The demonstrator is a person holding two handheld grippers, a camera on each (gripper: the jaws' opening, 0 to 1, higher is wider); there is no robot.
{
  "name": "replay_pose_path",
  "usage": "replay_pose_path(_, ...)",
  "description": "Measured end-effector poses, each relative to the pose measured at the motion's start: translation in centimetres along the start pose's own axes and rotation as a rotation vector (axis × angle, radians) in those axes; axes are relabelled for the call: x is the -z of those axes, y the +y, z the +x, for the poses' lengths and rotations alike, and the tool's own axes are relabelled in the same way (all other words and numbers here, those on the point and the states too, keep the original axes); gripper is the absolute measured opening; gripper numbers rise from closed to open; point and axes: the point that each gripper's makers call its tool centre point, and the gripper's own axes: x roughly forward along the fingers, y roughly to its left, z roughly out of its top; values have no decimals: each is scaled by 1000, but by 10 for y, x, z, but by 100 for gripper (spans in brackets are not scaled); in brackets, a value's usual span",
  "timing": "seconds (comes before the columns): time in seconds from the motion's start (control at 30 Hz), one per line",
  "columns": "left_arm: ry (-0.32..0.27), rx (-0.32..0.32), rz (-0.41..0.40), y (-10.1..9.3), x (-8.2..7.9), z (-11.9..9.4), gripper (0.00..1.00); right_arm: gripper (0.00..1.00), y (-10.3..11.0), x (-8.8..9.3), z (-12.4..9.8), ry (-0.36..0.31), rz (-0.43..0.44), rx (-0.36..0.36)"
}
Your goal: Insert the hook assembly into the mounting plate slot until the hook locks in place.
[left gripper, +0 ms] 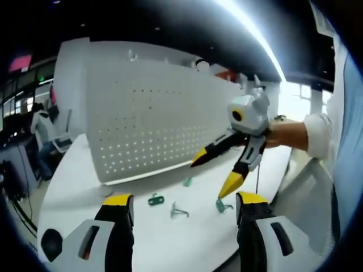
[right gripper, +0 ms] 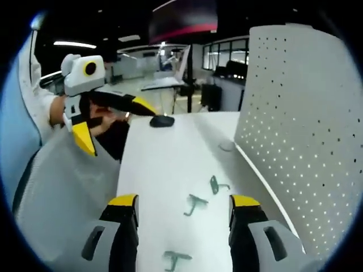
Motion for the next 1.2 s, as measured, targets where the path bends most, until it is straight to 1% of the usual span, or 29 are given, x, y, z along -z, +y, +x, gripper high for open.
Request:
replay_pose_path(0.2,-2,-6,2,1,0,-1,74,59,-2,1,7,12,-7,-16)
replay_pose_path(0.33,-4,-10,5,1,-1,-1,74,56,-3,5,13,38,-17,-28)
replay_pose_path(0.47,-3,-11,7,2,-1,-1,73,53,-4,5,17,44,-23,-39)
replay_pose_path(0.6,0,-9,9,1,0,0,73,47,-3,8,23,57,-31,-54)
replay_pose_path(0.8,-3,-7,6,1,-1,0,73,38,-3,11,33,85,-71,-69)
replay_pose_path(0.93,-5,-7,5,2,-1,0,72,36,-4,10,39,87,-75,-80)
replay_pose_path(1.07,-7,-8,1,2,-1,0,72,28,-6,12,46,95,-91,-91)
replay_pose_path(1.2,-5,-6,2,1,-1,0,71,25,-6,15,53,109,-103,-110)
